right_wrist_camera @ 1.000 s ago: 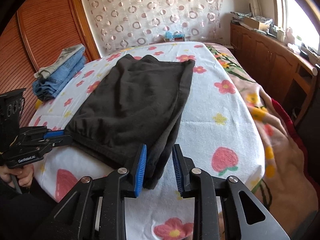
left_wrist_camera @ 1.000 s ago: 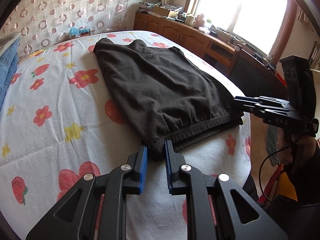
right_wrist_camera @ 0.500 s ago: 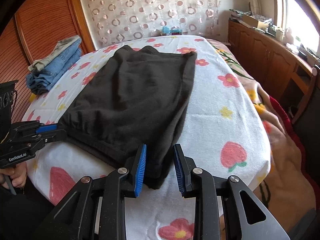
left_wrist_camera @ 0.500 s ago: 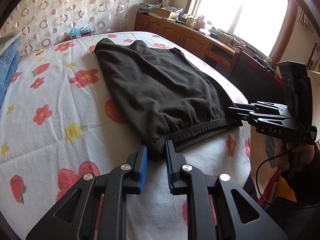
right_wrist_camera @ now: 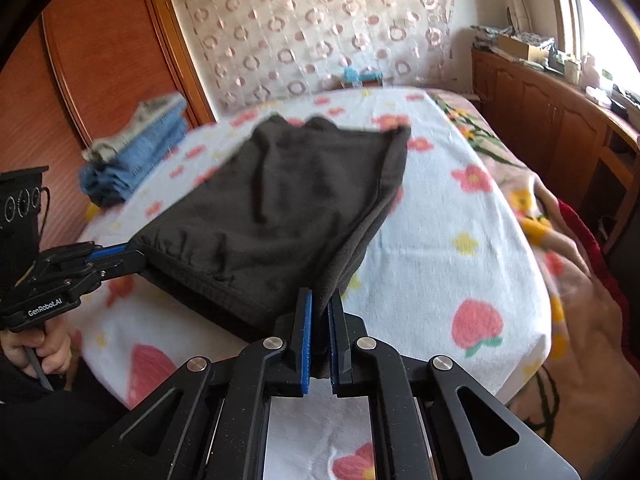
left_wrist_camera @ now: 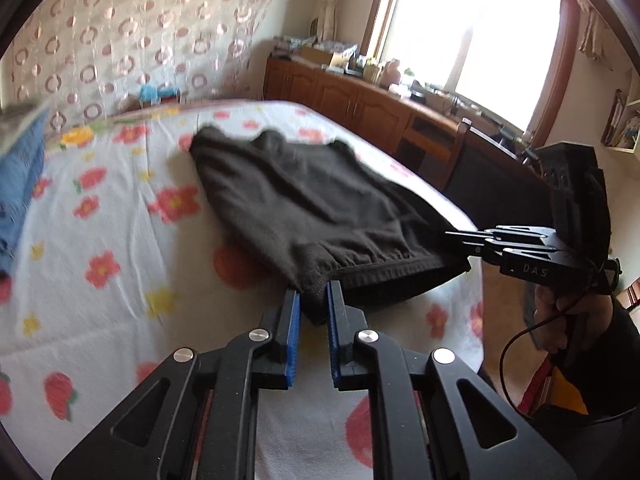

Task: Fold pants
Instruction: 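Grasp the folded pants hem with the left gripper while the right gripper grasps beside it, then lift the pants hem with both grippers and fold it over toward the waistband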

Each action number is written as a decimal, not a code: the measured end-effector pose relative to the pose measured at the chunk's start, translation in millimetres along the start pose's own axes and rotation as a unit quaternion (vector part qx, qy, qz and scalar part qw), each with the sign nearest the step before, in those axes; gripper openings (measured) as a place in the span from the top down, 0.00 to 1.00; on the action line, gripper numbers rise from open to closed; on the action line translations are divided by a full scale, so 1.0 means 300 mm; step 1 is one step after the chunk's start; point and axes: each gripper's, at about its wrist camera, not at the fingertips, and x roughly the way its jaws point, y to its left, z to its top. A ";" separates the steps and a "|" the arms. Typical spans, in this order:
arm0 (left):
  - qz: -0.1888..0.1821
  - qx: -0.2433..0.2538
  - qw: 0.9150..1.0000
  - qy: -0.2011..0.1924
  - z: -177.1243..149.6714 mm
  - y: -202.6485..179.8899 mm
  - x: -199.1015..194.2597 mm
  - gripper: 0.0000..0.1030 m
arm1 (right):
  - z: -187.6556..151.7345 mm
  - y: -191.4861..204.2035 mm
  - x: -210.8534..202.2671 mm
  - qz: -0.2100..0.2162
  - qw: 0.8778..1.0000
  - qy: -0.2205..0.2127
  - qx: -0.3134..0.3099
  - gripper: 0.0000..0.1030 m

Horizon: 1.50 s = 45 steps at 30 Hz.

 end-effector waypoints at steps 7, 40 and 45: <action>-0.001 0.016 0.998 -0.057 0.113 -0.020 -0.121 0.88 | 0.077 0.023 -0.124 0.008 0.998 -0.056 -0.021 0.94; 0.037 0.032 0.989 -0.141 0.268 0.039 -0.315 0.88 | 0.199 0.137 -0.275 0.017 0.982 -0.139 -0.124 0.94; 0.038 0.007 0.994 -0.099 0.215 0.117 -0.189 0.88 | 0.192 0.109 -0.108 0.027 0.989 -0.088 -0.115 0.94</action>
